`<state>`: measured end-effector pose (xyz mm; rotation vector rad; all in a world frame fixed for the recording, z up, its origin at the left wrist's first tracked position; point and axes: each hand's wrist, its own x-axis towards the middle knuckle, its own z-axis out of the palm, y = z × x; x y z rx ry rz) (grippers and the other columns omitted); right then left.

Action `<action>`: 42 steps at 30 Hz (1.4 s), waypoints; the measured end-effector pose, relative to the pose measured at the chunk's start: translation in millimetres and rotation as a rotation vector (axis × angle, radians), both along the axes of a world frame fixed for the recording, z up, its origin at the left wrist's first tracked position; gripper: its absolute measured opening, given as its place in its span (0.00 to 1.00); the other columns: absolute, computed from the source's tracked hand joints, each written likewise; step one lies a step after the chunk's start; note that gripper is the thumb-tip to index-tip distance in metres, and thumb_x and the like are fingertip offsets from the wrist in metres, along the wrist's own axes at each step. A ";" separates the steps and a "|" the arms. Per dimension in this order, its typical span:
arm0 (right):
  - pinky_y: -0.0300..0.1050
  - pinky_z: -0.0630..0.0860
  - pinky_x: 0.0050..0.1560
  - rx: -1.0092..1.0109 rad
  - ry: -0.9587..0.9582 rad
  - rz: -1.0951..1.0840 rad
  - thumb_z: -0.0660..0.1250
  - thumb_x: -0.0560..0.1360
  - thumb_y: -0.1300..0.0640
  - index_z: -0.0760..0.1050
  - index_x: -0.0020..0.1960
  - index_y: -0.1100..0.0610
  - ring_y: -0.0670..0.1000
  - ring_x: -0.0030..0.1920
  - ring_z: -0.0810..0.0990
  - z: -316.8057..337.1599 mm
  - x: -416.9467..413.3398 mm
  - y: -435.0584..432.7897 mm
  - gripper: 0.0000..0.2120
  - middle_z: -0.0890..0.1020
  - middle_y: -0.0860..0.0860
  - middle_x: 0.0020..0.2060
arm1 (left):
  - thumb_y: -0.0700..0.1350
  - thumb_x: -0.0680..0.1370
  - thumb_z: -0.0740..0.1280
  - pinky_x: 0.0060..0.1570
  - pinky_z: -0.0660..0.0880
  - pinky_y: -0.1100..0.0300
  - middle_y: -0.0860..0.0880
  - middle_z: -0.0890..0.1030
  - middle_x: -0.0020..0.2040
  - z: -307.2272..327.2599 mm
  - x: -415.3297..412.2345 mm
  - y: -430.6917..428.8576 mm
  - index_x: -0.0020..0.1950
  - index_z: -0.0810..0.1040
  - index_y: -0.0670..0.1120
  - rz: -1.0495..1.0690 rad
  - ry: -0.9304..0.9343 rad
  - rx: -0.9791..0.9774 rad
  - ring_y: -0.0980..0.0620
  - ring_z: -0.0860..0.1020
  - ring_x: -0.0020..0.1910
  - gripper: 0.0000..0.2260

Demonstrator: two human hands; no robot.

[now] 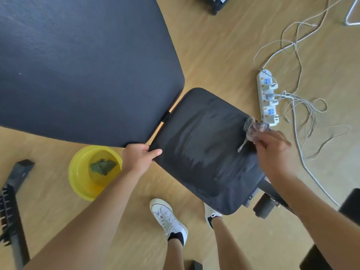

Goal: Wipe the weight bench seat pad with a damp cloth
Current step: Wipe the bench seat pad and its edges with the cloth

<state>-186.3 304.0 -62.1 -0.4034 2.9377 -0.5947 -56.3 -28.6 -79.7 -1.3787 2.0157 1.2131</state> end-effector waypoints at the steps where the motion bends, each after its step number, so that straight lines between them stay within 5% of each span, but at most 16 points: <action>1: 0.49 0.77 0.45 -0.027 -0.019 -0.144 0.69 0.73 0.72 0.85 0.44 0.63 0.61 0.45 0.79 -3.4 13.4 -15.2 0.08 0.84 0.57 0.41 | 0.49 0.70 0.80 0.53 0.84 0.43 0.40 0.87 0.47 2.0 -0.3 1.0 0.58 0.84 0.35 0.008 -0.008 0.006 0.41 0.88 0.43 0.23; 3: 0.49 0.78 0.39 -0.069 -0.065 -0.087 0.69 0.73 0.72 0.84 0.44 0.61 0.58 0.41 0.76 -6.8 73.7 -41.6 0.09 0.83 0.53 0.41 | 0.48 0.71 0.80 0.52 0.84 0.41 0.43 0.85 0.41 4.9 -1.2 1.9 0.52 0.84 0.34 0.005 -0.002 0.003 0.39 0.88 0.45 0.19; 6: 0.45 0.79 0.37 -0.102 -0.207 0.518 0.57 0.78 0.70 0.83 0.48 0.57 0.53 0.39 0.75 -5.9 158.7 -33.0 0.17 0.82 0.49 0.45 | 0.47 0.70 0.81 0.52 0.84 0.41 0.48 0.83 0.35 0.5 -1.8 0.4 0.38 0.82 0.42 -0.014 -0.020 -0.007 0.40 0.88 0.43 0.11; 9: 0.48 0.80 0.43 -0.032 -0.196 0.935 0.55 0.83 0.65 0.82 0.51 0.60 0.55 0.44 0.78 -4.0 119.8 9.6 0.16 0.82 0.52 0.47 | 0.48 0.70 0.81 0.52 0.84 0.40 0.50 0.82 0.33 -3.8 0.3 1.3 0.29 0.74 0.53 -0.004 -0.036 -0.023 0.40 0.88 0.41 0.17; 13: 0.54 0.80 0.39 -0.002 0.008 0.393 0.64 0.76 0.70 0.83 0.46 0.64 0.60 0.42 0.78 -3.3 4.1 33.3 0.09 0.84 0.58 0.46 | 0.47 0.70 0.81 0.53 0.83 0.40 0.53 0.81 0.28 -10.0 1.7 2.2 0.31 0.75 0.51 0.060 -0.010 -0.023 0.39 0.88 0.43 0.16; 14: 0.54 0.80 0.39 0.023 0.031 0.178 0.65 0.74 0.71 0.83 0.43 0.64 0.61 0.42 0.77 -6.4 -4.0 23.8 0.08 0.83 0.58 0.42 | 0.47 0.70 0.81 0.54 0.84 0.41 0.50 0.83 0.33 -8.6 1.3 3.7 0.37 0.81 0.46 0.087 0.003 -0.022 0.39 0.88 0.44 0.11; 16: 0.54 0.79 0.42 -0.026 0.015 -0.104 0.66 0.74 0.69 0.83 0.43 0.62 0.60 0.44 0.77 -9.3 15.6 -15.7 0.08 0.82 0.57 0.40 | 0.45 0.69 0.82 0.54 0.84 0.45 0.42 0.86 0.48 -9.7 1.4 4.0 0.59 0.83 0.35 0.168 0.011 0.019 0.39 0.87 0.47 0.23; 19: 0.49 0.77 0.43 -0.194 -0.253 0.035 0.63 0.80 0.55 0.82 0.52 0.54 0.51 0.43 0.76 -11.6 102.3 -48.6 0.09 0.79 0.51 0.43 | 0.43 0.69 0.82 0.48 0.86 0.51 0.39 0.84 0.54 -11.3 2.7 2.1 0.65 0.79 0.33 0.196 0.021 0.035 0.39 0.86 0.50 0.29; 23: 0.48 0.81 0.54 -0.129 -0.263 0.831 0.57 0.83 0.66 0.81 0.50 0.59 0.55 0.54 0.79 -4.5 147.4 23.5 0.14 0.83 0.53 0.50 | 0.41 0.70 0.81 0.32 0.82 0.68 0.40 0.83 0.55 -7.0 2.7 7.2 0.67 0.78 0.33 0.211 0.035 0.044 0.38 0.86 0.52 0.28; 25: 0.53 0.81 0.57 -0.154 -0.222 0.620 0.57 0.82 0.69 0.79 0.50 0.62 0.62 0.59 0.80 -9.0 90.3 55.3 0.13 0.83 0.58 0.56 | 0.40 0.71 0.80 0.28 0.79 0.71 0.39 0.83 0.56 -6.4 2.4 8.5 0.68 0.77 0.33 0.219 0.032 0.030 0.38 0.85 0.53 0.28; 27: 0.55 0.81 0.43 -0.023 -0.058 0.216 0.62 0.76 0.72 0.81 0.46 0.64 0.65 0.47 0.80 -9.6 21.9 59.2 0.10 0.83 0.60 0.45 | 0.40 0.71 0.80 0.26 0.78 0.72 0.39 0.83 0.58 -6.7 2.2 7.8 0.68 0.77 0.33 0.238 0.028 0.026 0.37 0.85 0.53 0.28; 30: 0.49 0.73 0.42 0.056 -0.012 -0.182 0.67 0.73 0.72 0.83 0.44 0.63 0.61 0.44 0.76 -4.9 9.0 29.0 0.09 0.80 0.59 0.40 | 0.40 0.71 0.80 0.26 0.77 0.72 0.41 0.82 0.56 -10.5 0.9 7.4 0.68 0.77 0.34 0.238 0.022 0.035 0.37 0.86 0.52 0.29; 34: 0.51 0.77 0.37 0.012 -0.195 0.424 0.65 0.73 0.75 0.82 0.49 0.61 0.54 0.41 0.71 -6.4 151.3 26.4 0.13 0.81 0.54 0.45 | 0.42 0.70 0.81 0.34 0.80 0.67 0.40 0.83 0.60 -10.5 0.5 5.8 0.68 0.78 0.35 0.228 -0.002 0.026 0.39 0.86 0.51 0.29; 37: 0.52 0.81 0.42 0.078 -0.117 0.893 0.60 0.83 0.62 0.82 0.55 0.59 0.55 0.43 0.77 -9.8 135.4 51.5 0.11 0.82 0.53 0.46 | 0.42 0.70 0.81 0.32 0.80 0.69 0.42 0.83 0.55 -8.1 0.1 8.4 0.66 0.80 0.36 0.264 0.002 0.035 0.40 0.86 0.48 0.27; 39: 0.58 0.82 0.48 0.102 -0.105 0.682 0.60 0.84 0.45 0.83 0.53 0.53 0.56 0.46 0.81 -19.3 68.5 54.9 0.16 0.83 0.51 0.46 | 0.42 0.69 0.82 0.29 0.79 0.71 0.44 0.81 0.51 -10.4 1.3 7.7 0.62 0.82 0.39 0.268 0.028 0.028 0.41 0.85 0.46 0.23; 42: 0.55 0.80 0.40 0.122 0.017 0.098 0.66 0.78 0.63 0.82 0.42 0.61 0.61 0.45 0.78 -20.4 24.2 39.4 0.08 0.81 0.56 0.40 | 0.42 0.69 0.82 0.41 0.84 0.61 0.44 0.81 0.51 -14.1 3.4 7.7 0.60 0.82 0.38 0.275 0.040 0.012 0.40 0.85 0.47 0.22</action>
